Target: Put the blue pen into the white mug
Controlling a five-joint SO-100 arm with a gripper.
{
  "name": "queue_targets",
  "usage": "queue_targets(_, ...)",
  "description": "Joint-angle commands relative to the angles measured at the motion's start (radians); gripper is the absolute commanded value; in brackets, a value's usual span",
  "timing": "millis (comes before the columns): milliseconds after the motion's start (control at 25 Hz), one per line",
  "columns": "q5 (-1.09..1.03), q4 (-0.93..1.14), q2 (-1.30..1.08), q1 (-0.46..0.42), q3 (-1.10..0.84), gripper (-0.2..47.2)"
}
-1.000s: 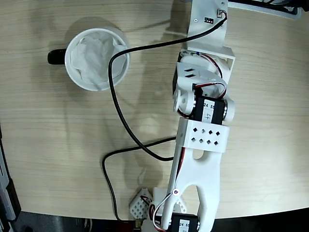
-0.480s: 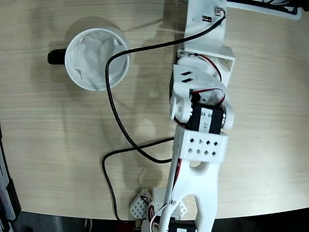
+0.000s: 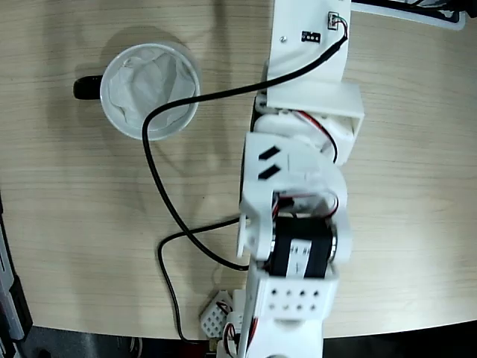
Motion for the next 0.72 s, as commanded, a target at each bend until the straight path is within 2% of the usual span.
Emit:
queue_targets(0, 0.011, -0.058, 0.149, -0.015, -0.021, 3.2)
queue_targets(200, 0.003, -0.302, 0.29, -0.061, 0.135, 3.1)
queue_targets(320, 0.005, -0.371, 0.371, -0.101, 0.221, 2.8)
queue_targets(480, 0.008, -0.601, 0.486, -0.161, 0.428, 2.8)
queue_targets(680, 0.011, -0.813, 0.569, -0.235, 0.591, 2.5)
